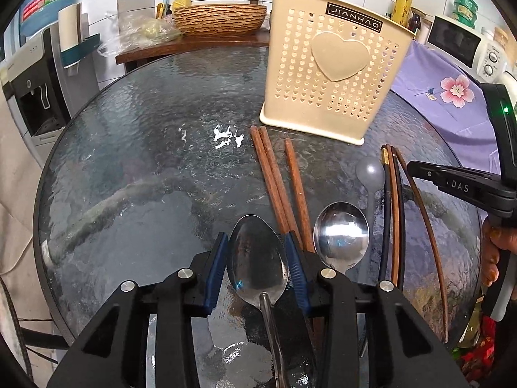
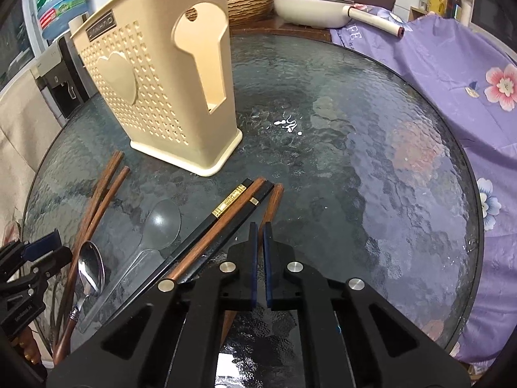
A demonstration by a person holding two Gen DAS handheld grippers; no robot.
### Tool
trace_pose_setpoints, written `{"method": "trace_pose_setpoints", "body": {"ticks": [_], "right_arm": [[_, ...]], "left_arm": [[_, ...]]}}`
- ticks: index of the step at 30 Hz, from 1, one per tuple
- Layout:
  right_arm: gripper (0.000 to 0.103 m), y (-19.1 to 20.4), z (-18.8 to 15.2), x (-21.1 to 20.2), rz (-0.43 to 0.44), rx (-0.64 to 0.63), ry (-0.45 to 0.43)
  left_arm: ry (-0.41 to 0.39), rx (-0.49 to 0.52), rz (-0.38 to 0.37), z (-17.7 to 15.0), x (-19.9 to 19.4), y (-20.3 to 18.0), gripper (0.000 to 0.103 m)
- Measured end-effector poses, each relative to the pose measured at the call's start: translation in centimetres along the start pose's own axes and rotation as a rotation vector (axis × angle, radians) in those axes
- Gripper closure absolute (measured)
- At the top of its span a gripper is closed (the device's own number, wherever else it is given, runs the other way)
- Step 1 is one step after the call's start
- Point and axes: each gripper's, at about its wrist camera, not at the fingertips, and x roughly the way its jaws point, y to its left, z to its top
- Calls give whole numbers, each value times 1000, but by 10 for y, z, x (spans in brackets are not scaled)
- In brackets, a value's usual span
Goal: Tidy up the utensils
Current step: 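Grasp the steel spoon handle with the left tool while the right tool grasps a brown chopstick, then lift the spoon with the left tool while the right tool lifts the chopstick toward the holder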
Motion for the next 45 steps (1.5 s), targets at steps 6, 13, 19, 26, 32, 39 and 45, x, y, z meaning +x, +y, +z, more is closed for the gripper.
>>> {"method": "trace_pose_setpoints", "body": {"ticks": [6,13,19,26,32,39,45], "right_arm": [[98,-1,7,3,-35,4,24],[87,2,15,15,-41,35,79],[87,11,21,22,-70,-2,86],[93,13,16,21,-75,-9,70],[95,2,14,17,-37,32,46],[96,-8,22,-3,42,71,-26],[95,-11,29,-37,113,71,-130]], "left_arm": [[3,25,23,2,1,-2,64],[2,25,36,1,0,1,55],[6,26,17,2,0,3,61],[-3,57,21,4,1,-5,68],[-22,57,11,7,-3,-4,68],[-86,52,-44,24,-21,-1,68],[-148,61,-66,36,-38,0,68]]}}
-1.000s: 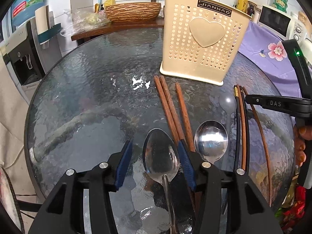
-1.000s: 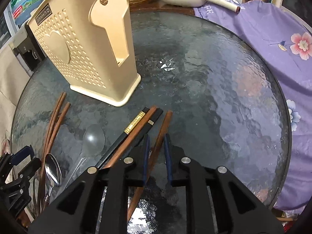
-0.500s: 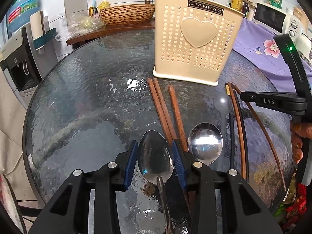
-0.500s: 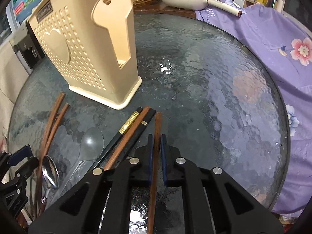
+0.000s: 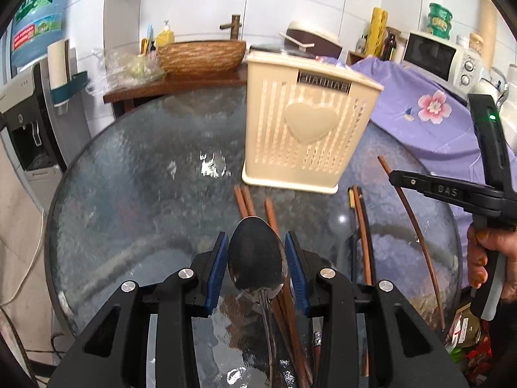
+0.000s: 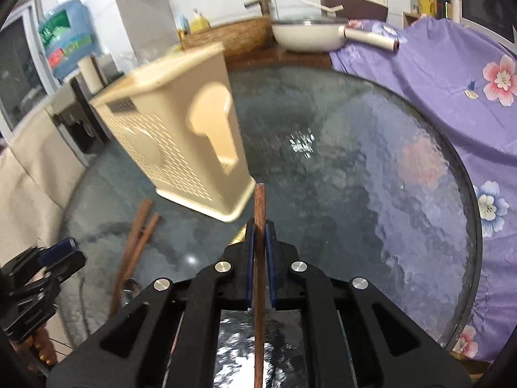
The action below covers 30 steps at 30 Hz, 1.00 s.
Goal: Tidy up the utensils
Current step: 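Lift the spoon with the left tool while the right tool lifts the chopstick toward the holder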
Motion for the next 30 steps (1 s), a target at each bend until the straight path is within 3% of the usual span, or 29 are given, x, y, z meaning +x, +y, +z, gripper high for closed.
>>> {"method": "trace_pose_setpoints", "body": {"ticks": [9,30], "right_arm": [[95,8,4,-60,95,-36,-141],[96,30,14,-141,197,-104,-253]], "left_arm": [[-96,-6,-15,16,-30,5,68],[-183,42,-70,50,-67,-2,68]]}}
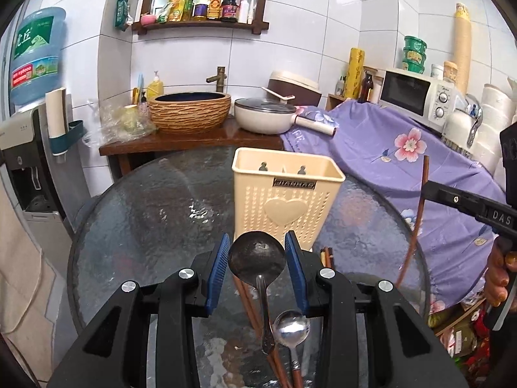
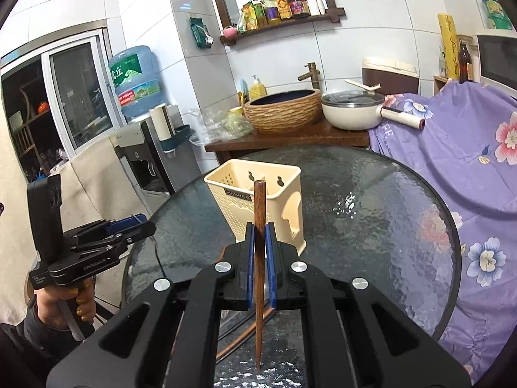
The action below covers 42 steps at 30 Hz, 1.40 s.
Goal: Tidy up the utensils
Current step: 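Lift the spoon with the left tool while the right tool lifts the chopstick toward the holder, then lower the spoon into the cream holder and open the left tool while the right tool drops the chopstick in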
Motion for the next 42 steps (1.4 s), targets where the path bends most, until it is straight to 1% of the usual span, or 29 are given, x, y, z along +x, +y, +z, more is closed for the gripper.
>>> {"method": "trace_pose_setpoints", "body": {"ticks": [5,8,13,19,21,24,26,29,32,35,38,42], "right_arm": [[96,6,21,-8,16,-14,-28],[96,10,37,-11,16,-26,-50],[96,16,72,-13,33,-31,-71],[96,12,124,-13,45,22,-129],[96,11,143,-16,36,31,-163],[96,13,164,-16,-3,15,-222],[96,14,170,-13,-39,8,-258],[96,11,170,4,-77,9,-265],[96,2,157,31,-94,31,-235],[96,-7,142,53,-95,56,-187],[96,-15,126,73,-90,75,-142],[95,-24,113,90,-78,109,-101]], "left_arm": [[-37,4,-7,27,-1,0,68],[-62,-21,-28,47,0,2,68],[-118,-77,-64,88,4,4,68],[-177,-123,-33,135,20,9,68],[-195,-140,-25,148,26,11,68],[-216,-144,-13,164,37,15,68],[-230,-153,8,167,43,17,68],[-213,-155,32,161,61,20,68],[-177,-142,55,147,81,22,68],[-135,-150,54,132,97,27,68],[-112,-142,57,123,105,29,68],[-88,-131,55,112,112,29,68]]}}
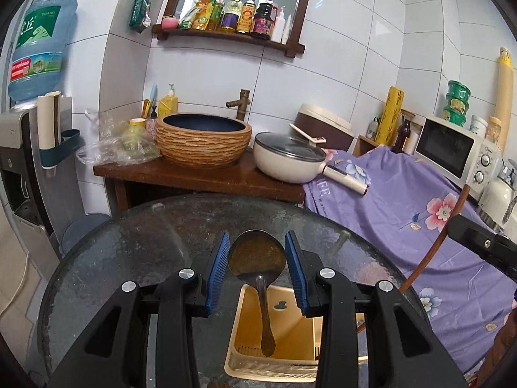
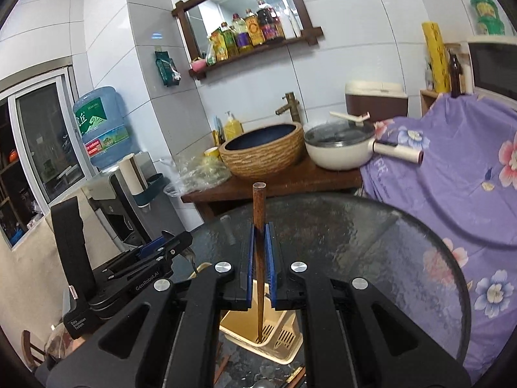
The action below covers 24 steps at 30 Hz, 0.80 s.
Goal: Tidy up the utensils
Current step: 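Lower the spoon into the cream holder and open the left tool while the right tool drops the chopstick in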
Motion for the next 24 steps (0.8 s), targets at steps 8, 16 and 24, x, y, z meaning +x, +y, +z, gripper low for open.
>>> {"method": "trace_pose_setpoints", "body": {"ticks": [8,16,24], "right_arm": [[96,-12,-13,14,-4,41,48],[96,-20,-13,15,-26,54,46],[95,-25,-15,14,-55,46,44]], "left_arm": [[41,11,4,-14,10,2,68],[52,34,1,-21,14,-3,68],[86,72,11,-32,21,-11,68]]}}
